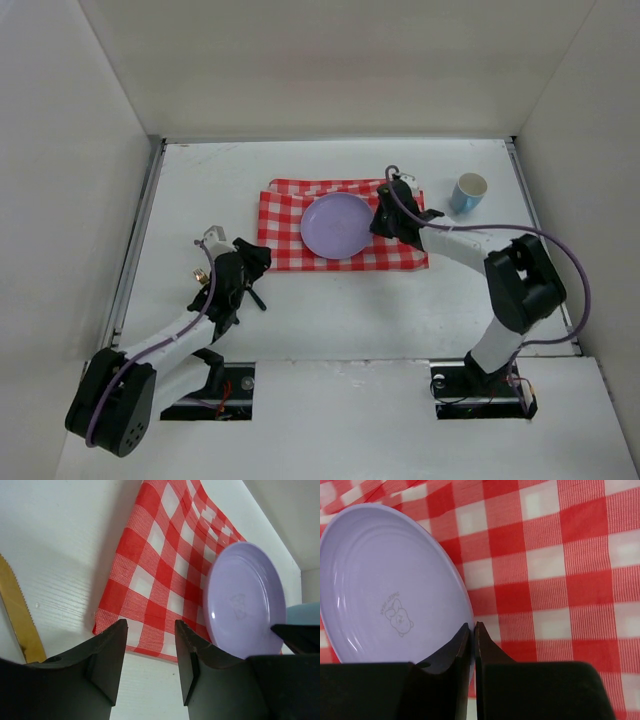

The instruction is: Set the dinner table for one person

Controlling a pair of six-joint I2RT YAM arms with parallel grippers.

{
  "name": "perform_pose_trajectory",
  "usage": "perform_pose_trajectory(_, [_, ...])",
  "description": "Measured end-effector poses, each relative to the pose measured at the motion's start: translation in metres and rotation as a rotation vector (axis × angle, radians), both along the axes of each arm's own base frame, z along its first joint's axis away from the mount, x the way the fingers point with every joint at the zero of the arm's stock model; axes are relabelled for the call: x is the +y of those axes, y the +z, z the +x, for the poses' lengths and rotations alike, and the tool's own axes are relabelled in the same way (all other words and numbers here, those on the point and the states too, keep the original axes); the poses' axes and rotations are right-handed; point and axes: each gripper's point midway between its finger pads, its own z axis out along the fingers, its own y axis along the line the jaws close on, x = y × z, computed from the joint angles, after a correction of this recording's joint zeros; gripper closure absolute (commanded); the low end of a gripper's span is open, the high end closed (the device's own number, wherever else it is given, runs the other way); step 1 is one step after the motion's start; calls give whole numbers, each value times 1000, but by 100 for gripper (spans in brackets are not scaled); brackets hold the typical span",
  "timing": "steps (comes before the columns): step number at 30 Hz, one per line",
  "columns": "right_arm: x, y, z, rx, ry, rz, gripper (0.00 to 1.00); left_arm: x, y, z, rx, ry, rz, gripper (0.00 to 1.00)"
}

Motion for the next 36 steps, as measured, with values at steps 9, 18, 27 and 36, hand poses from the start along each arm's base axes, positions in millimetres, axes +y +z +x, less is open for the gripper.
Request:
perform_pose_trajectory(9, [-2,-31,20,69,-43,-2,87,-6,-1,0,-4,-18,-2,60])
perform_pose_trajectory(18, [-1,-32,22,70,-56,16,49,-8,-5,0,5,-24,1,60])
perform_pose_trajectory(27, [-33,49,1,-106,-64,63,53,-11,-4,0,2,-33,-3,60])
perform_pose_trajectory(36, [-190,88,-12,-250,-455,-78,62,-14,-2,0,-5,-40,-7,60])
